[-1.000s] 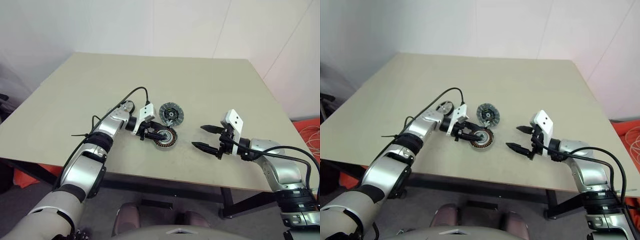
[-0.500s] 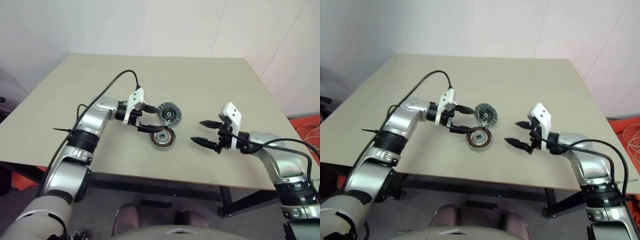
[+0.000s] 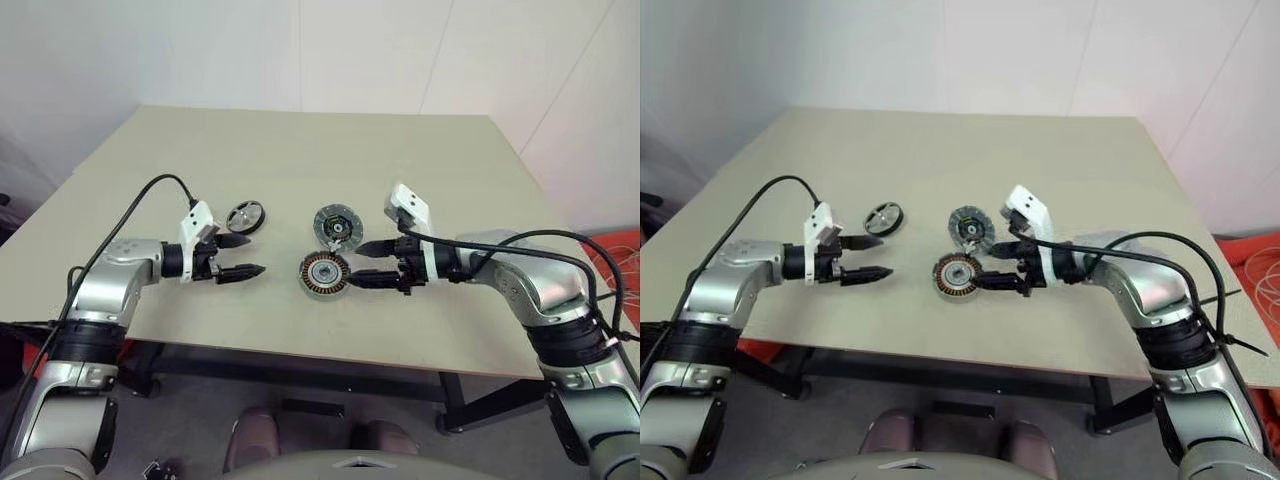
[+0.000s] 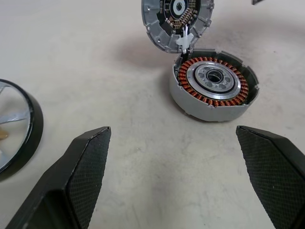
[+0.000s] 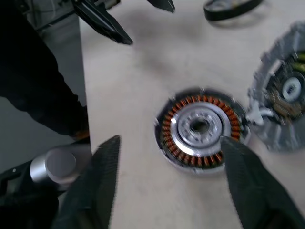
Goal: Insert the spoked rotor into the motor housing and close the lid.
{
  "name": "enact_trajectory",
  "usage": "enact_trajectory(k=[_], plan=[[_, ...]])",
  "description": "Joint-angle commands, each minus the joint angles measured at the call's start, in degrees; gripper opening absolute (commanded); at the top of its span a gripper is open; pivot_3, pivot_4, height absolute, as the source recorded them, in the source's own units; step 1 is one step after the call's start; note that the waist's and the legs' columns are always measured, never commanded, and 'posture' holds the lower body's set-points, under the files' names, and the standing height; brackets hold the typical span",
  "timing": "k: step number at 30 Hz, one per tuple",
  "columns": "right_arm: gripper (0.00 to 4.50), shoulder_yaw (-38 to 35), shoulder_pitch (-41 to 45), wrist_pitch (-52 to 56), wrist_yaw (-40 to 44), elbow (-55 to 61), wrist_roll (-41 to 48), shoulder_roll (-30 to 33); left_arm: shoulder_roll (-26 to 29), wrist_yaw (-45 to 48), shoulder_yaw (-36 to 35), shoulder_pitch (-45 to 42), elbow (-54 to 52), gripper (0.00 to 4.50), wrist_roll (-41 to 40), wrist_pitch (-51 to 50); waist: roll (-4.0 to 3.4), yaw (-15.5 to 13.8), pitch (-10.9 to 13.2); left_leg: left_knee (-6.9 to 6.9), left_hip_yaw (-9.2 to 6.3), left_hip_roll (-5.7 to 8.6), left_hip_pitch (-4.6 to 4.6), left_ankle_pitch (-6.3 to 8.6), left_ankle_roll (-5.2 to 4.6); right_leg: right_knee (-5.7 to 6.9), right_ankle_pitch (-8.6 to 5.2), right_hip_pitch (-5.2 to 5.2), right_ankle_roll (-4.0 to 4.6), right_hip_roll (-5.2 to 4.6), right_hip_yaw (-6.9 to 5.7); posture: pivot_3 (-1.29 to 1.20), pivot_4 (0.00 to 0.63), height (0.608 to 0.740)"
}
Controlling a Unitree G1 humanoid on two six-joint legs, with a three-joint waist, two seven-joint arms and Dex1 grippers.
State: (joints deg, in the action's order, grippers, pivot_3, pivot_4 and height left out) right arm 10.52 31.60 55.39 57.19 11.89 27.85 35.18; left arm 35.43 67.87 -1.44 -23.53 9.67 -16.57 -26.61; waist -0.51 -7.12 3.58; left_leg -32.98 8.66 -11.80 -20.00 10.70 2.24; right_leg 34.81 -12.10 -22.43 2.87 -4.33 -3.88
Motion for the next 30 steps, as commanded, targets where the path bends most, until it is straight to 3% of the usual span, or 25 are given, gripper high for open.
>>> enact_trajectory(k=[1, 8, 15, 30], plan=[[2.48, 2.17, 3.82, -3.39, -1.39, -3.28, -2.07, -2.73, 0.71, -2.01, -2.35, 1.12, -3.33, 4.5, -1.78, 0.86, 0.0, 0.07, 0.0, 0.0, 0.0, -0.01, 0.0, -0.03, 0.04, 0.02, -0.02, -0.02, -0.03, 0.01, -0.01, 0.0, 0.0, 0.74], [0.05, 6.86, 4.21, -18.25, -0.61, -11.3, -9.54, -6.68, 1.04, -3.17, -3.28, 4.27, -5.18, 4.5, -4.0, 1.37, 0.02, 0.11, 0.0, 0.01, 0.0, 0.0, -0.09, -0.05, 0.08, 0.04, 0.12, -0.1, 0.21, 0.01, 0.01, 0.0, 0.0, 0.74], [0.05, 6.34, 3.97, -25.05, -0.56, -16.9, -11.24, -9.94, 1.66, -3.51, -3.4, 5.94, -6.53, 4.5, -5.18, 1.08, 0.03, 0.26, 0.0, 0.02, 0.01, -0.01, -0.12, -0.09, 0.16, 0.04, 0.16, -0.14, 0.27, 0.02, 0.02, 0.0, 0.0, 0.74], [0.05, 8.98, 0.93, -28.2, 1.6, -25.0, -15.71, -11.46, 1.21, -5.42, -3.17, 6.95, -8.74, 4.5, -6.87, -0.78, 0.03, 0.31, 0.0, 0.0, 0.0, 0.0, -0.08, -0.09, 0.16, 0.06, 0.16, -0.1, 0.28, 0.03, 0.02, 0.0, 0.0, 0.74]])
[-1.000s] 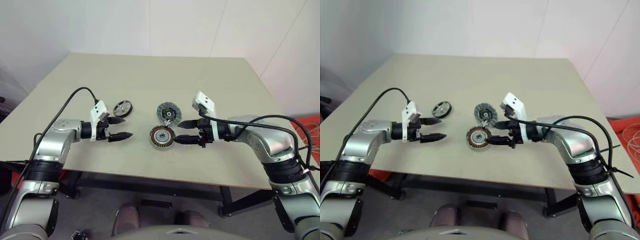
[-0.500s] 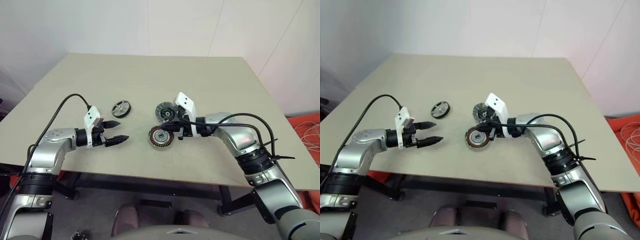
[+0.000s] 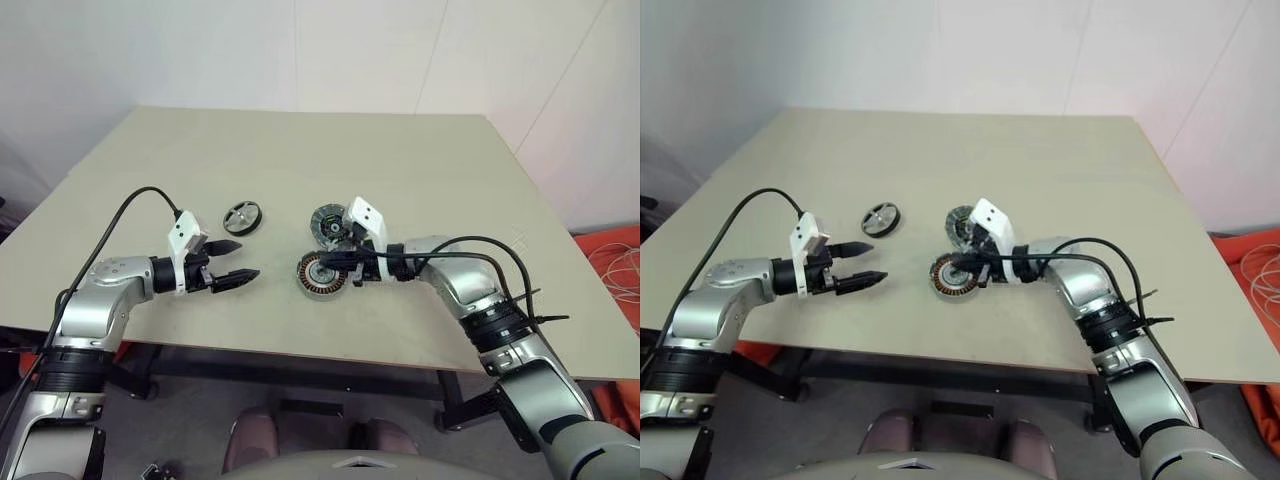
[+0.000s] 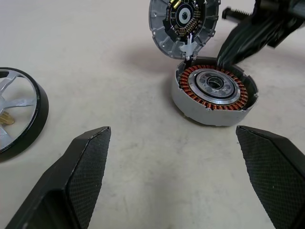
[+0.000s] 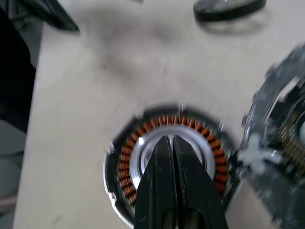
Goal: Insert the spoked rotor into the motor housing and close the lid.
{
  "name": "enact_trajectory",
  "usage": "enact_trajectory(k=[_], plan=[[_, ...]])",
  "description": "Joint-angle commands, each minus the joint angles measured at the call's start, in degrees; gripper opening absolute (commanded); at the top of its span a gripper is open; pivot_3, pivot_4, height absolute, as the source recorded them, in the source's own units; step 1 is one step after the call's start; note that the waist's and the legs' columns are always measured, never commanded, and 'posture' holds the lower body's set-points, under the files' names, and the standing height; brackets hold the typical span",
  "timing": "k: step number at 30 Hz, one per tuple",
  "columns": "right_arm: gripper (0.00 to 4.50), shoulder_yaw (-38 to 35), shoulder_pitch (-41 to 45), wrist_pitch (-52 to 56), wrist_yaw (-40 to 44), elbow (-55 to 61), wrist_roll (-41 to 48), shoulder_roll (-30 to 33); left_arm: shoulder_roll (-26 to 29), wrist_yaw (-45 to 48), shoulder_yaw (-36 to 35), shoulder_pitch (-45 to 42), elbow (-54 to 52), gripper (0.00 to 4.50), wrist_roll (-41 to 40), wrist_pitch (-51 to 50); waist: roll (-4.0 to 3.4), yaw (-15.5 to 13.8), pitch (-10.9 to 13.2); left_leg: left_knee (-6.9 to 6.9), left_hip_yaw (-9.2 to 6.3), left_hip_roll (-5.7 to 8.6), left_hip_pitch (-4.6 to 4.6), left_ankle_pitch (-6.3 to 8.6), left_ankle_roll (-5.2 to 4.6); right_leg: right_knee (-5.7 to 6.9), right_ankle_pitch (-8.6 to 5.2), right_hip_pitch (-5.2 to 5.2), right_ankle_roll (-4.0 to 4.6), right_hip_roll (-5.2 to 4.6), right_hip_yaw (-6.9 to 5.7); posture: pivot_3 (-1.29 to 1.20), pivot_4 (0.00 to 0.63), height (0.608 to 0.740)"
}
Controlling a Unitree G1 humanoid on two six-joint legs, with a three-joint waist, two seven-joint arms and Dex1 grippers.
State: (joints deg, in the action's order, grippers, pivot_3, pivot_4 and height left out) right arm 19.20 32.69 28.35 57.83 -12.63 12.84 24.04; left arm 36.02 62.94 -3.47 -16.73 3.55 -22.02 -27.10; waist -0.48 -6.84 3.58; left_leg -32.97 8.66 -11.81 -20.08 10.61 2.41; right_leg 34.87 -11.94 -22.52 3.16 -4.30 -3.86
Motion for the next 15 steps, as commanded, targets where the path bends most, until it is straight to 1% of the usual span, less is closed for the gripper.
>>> enact_trajectory(k=[1, 4, 6, 7, 9, 12, 15], plan=[[0.05, 1.19, -0.41, -1.62, 1.18, -1.37, -1.84, -0.11, 0.65, -0.69, -1.17, 0.29, -2.86, 4.5, -1.59, -0.57, 0.0, 0.04, 0.0, 0.0, 0.0, 0.0, 0.0, 0.0, 0.0, 0.0, 0.0, 0.0, 0.0, 0.0, 0.0, 0.0, 0.0, 0.74], [0.05, 2.81, -0.82, -3.02, 1.78, -3.43, -4.16, 0.24, 0.88, -1.09, -1.09, 0.57, -3.34, 4.5, -1.88, -0.96, 0.02, 0.24, -0.02, 0.0, 0.0, -0.02, 0.09, 0.02, -0.03, 0.03, 0.0, 0.07, 0.0, 0.01, 0.0, 0.0, 0.0, 0.74], [0.05, 1.67, -0.14, -2.64, 1.25, -4.19, -3.51, -0.82, 1.0, -1.37, -1.26, 0.28, -3.28, 4.5, -2.01, -1.18, 0.03, 0.38, -0.03, 0.0, 0.0, -0.01, 0.22, 0.05, -0.08, 0.03, -0.04, 0.22, -0.06, 0.01, 0.0, 0.0, 0.0, 0.74], [0.05, 1.31, 0.18, -2.41, 1.28, -4.12, -3.22, -1.11, 1.07, -1.48, -1.33, 0.22, -3.29, 4.5, -2.07, -1.3, 0.03, 0.5, -0.03, -0.01, 0.0, -0.01, 0.31, 0.05, -0.08, 0.03, -0.17, 0.28, -0.3, 0.01, 0.0, 0.0, 0.0, 0.74], [0.05, 0.86, 0.83, -2.24, 1.36, -4.15, -3.05, -1.44, 1.14, -1.63, -1.31, 0.26, -3.37, 4.5, -2.17, -1.38, 0.03, 0.83, -0.03, -0.02, 0.0, -0.01, 0.37, 0.04, -0.07, 0.03, -0.2, 0.35, -0.35, 0.01, 0.0, 0.0, 0.0, 0.74], [0.05, 0.19, 1.32, -2.46, 1.36, -4.34, -2.87, -1.71, 1.09, -1.9, -1.09, 0.26, -3.33, 4.5, -2.23, -1.37, 0.03, 1.19, -0.03, -0.02, -0.02, -0.01, 0.37, 0.02, -0.04, 0.03, -0.2, 0.35, -0.35, 0.01, 0.01, 0.0, 0.0, 0.74], [0.05, -1.7, 1.74, -1.38, 1.33, -2.97, -0.81, -2.47, 0.99, -2.05, -0.96, 0.24, -3.2, 4.5, -2.24, -1.37, 0.03, 1.27, -0.02, -0.03, -0.02, -0.01, 0.36, 0.01, -0.04, 0.03, -0.15, 0.34, -0.26, 0.01, 0.01, 0.0, 0.0, 0.74]])
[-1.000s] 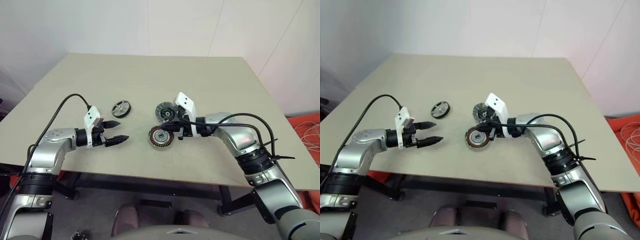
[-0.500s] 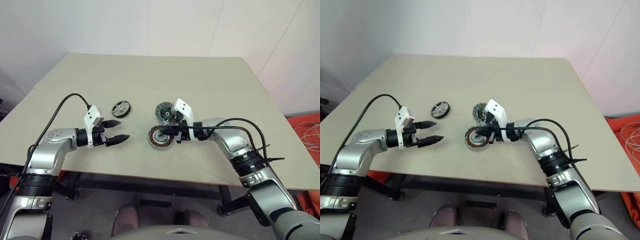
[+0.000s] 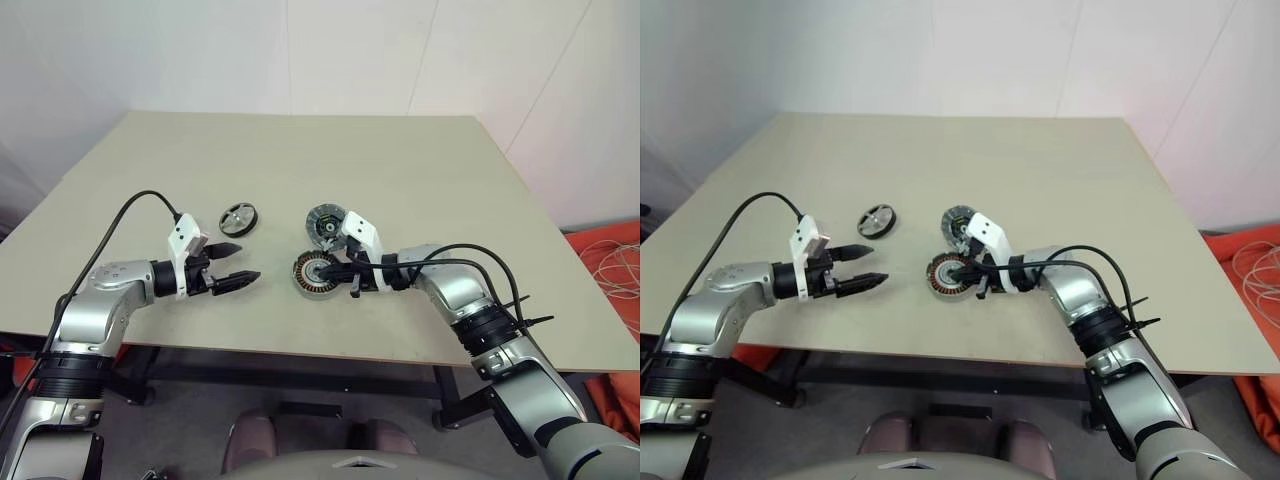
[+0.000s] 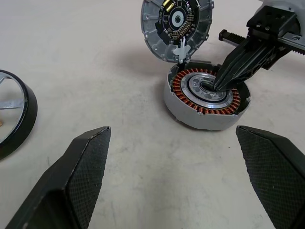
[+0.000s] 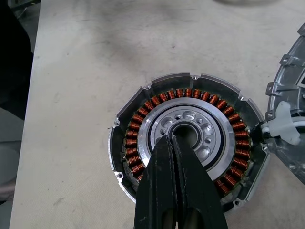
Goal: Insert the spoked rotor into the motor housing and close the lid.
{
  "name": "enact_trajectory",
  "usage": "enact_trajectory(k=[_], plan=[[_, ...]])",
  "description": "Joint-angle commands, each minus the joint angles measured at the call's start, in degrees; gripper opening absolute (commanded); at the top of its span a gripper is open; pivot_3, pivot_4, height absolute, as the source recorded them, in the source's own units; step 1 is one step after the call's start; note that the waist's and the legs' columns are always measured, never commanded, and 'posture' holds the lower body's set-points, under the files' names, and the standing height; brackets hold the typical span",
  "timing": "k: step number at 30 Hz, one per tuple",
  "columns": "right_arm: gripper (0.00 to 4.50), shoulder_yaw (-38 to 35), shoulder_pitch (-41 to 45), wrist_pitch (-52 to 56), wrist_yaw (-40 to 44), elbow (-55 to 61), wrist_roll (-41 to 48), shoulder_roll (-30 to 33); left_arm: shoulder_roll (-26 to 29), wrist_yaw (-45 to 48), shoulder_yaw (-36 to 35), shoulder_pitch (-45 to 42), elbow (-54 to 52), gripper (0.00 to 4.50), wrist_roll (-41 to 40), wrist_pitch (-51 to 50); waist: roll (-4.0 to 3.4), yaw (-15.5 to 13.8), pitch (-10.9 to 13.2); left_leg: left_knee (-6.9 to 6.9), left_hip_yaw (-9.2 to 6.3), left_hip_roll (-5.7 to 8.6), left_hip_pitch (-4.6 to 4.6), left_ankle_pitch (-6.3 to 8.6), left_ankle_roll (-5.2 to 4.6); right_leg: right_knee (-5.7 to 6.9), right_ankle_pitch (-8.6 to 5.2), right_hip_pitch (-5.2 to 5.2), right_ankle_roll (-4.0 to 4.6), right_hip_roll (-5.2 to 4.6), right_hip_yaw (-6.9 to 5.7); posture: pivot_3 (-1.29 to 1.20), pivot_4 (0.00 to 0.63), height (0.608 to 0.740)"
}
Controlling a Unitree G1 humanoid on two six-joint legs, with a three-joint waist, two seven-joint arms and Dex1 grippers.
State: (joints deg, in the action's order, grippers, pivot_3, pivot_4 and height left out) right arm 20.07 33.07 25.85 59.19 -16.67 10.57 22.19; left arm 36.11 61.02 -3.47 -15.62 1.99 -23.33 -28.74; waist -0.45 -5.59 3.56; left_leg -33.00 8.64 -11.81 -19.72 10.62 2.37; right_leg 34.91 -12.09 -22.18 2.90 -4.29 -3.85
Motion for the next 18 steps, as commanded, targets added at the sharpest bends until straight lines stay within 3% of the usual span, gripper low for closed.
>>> enact_trajectory(k=[1, 10, 18], plan=[[0.05, -3.57, 1.65, 2.0, -0.18, 1.77, 2.52, -1.14, 0.9, -0.13, -0.96, -0.89, -1.58, 4.5, -0.96, 0.27, 0.0, 0.03, 0.0, 0.0, 0.0, 0.0, -0.02, 0.0, 0.0, 0.0, 0.03, -0.01, 0.05, 0.0, 0.0, 0.0, 0.0, 0.74], [0.05, -6.59, 4.58, 3.12, -1.2, 1.22, 4.09, -4.95, 0.71, -0.57, -0.91, -1.1, -1.47, 4.5, -1.01, 0.19, 0.0, 0.14, 0.0, 0.0, 0.0, 0.0, -0.28, 0.01, -0.02, 0.04, 0.18, -0.28, 0.31, 0.01, -0.01, 0.0, 0.0, 0.74], [0.05, -0.43, 3.15, -0.85, -0.42, -3.8, -3.0, -3.99, 0.72, -1.26, -1.13, -0.78, -2.17, 4.5, -1.32, -0.31, 0.0, 0.12, 0.0, 0.0, 0.0, 0.0, -0.25, 0.01, -0.01, 0.05, 0.18, -0.24, 0.31, 0.01, -0.01, 0.0, 0.0, 0.74]])
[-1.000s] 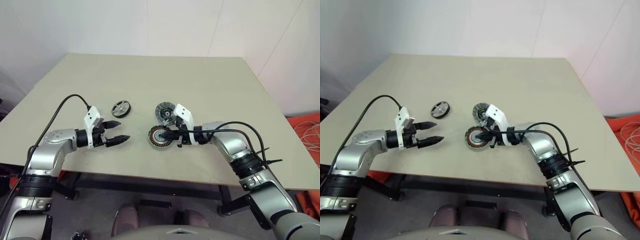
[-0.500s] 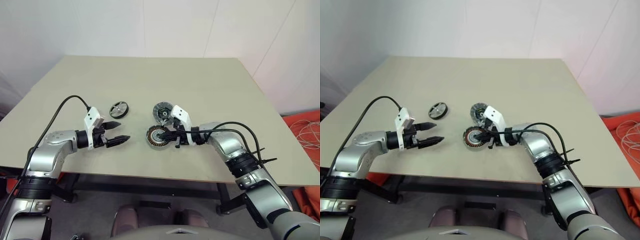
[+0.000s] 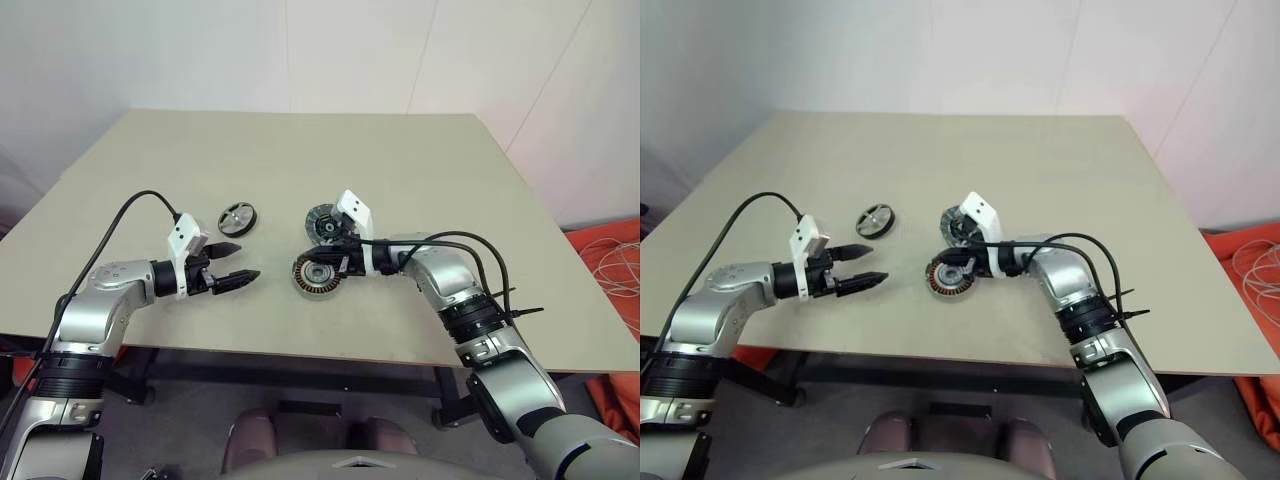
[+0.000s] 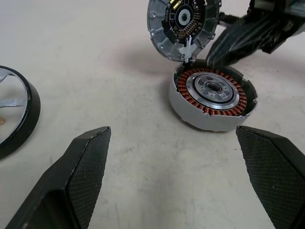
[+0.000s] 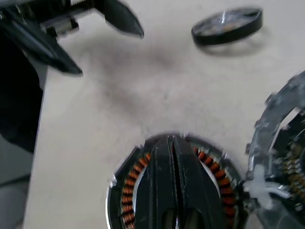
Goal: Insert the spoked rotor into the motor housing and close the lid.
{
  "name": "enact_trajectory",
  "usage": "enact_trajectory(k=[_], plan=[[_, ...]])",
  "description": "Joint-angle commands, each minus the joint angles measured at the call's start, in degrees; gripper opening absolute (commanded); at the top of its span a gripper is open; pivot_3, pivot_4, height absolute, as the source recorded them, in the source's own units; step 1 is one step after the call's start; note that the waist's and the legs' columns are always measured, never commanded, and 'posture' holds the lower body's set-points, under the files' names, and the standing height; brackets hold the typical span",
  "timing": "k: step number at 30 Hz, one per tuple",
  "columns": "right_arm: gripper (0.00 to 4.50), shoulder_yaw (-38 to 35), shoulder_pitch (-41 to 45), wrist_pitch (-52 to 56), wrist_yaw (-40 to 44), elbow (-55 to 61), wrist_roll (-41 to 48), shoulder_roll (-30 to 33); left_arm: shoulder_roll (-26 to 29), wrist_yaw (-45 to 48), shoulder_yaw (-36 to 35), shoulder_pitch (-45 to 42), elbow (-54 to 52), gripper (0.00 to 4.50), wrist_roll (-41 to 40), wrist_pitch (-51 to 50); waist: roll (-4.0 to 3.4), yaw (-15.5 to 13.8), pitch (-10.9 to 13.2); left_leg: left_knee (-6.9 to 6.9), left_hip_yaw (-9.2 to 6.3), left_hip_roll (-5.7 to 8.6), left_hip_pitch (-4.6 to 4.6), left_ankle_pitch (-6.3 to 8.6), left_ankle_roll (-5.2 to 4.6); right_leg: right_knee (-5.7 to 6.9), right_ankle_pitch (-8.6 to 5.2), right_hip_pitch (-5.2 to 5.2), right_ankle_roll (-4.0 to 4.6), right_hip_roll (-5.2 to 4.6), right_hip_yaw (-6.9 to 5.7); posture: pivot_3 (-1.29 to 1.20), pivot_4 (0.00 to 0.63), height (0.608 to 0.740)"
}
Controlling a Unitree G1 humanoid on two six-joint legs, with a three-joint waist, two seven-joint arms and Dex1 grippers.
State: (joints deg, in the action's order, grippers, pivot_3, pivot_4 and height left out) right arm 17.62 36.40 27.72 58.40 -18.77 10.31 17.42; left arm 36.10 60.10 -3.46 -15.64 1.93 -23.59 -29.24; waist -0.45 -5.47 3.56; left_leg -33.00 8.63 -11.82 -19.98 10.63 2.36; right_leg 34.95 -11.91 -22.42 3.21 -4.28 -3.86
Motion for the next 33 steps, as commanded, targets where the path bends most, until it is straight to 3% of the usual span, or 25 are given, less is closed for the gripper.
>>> enact_trajectory(k=[1, 6, 14, 25, 28, 33], plan=[[0.05, 2.83, -0.33, -3.53, 0.43, -3.14, -3.75, 0.9, 0.59, -0.57, -1.24, -0.91, -2.25, 4.5, -1.27, -0.09, 0.0, -0.01, 0.0, 0.0, 0.0, 0.0, 0.0, 0.0, 0.0, 0.0, 0.0, 0.01, 0.0, 0.0, 0.0, 0.0, 0.0, 0.74], [0.05, 2.5, 0.26, -4.99, 0.16, -6.38, -4.16, 0.15, 0.55, -1.17, -1.35, -1.21, -2.48, 4.5, -1.66, -0.49, 0.02, 0.08, -0.02, 0.0, 0.01, 0.0, 0.15, 0.0, 0.0, 0.0, 0.0, 0.15, -0.01, 0.0, 0.01, 0.0, 0.0, 0.74], [0.05, -5.7, 2.24, 0.49, 0.83, 0.89, 3.63, 0.14, 0.34, -2.63, -2.67, -1.76, -1.71, 4.5, -2.39, -0.19, 0.02, -0.04, -0.01, -0.02, -0.01, 0.0, 0.19, -0.02, 0.02, 0.01, -0.01, 0.18, -0.02, 0.0, 0.01, 0.0, 0.0, 0.74], [0.05, -8.58, -4.07, 15.19, 10.02, 23.61, 13.08, 16.03, -1.72, -15.6, -6.51, -5.29, 2.79, 4.5, -0.87, -3.37, 0.03, -0.17, -0.01, -0.02, -0.03, 0.0, -0.01, 0.03, -0.05, -0.08, 0.0, 0.09, -0.01, 0.01, -0.01, 0.0, 0.0, 0.74], [0.64, -9.85, -6.06, 17.43, 10.46, 26.87, 15.12, 19.43, -4.88, -19.57, -10.79, -6.27, 3.33, 4.5, -6.74, -10.75, 0.03, -0.18, -0.01, -0.03, -0.02, 0.01, 0.01, 0.04, -0.08, -0.07, -0.01, 0.09, -0.03, 0.01, -0.01, 0.0, 0.0, 0.74], [2.29, -12.14, -9.57, 17.25, 11.54, 28.8, 16.31, 25.09, -15.31, -33.87, -22.67, -6.65, 2.82, 4.5, -20.75, -28.36, 0.05, -0.54, -0.02, -0.23, -0.03, 0.03, 0.01, 0.06, -0.11, -0.06, -0.02, 0.18, -0.04, -0.01, -0.01, 0.0, 0.0, 0.74]])
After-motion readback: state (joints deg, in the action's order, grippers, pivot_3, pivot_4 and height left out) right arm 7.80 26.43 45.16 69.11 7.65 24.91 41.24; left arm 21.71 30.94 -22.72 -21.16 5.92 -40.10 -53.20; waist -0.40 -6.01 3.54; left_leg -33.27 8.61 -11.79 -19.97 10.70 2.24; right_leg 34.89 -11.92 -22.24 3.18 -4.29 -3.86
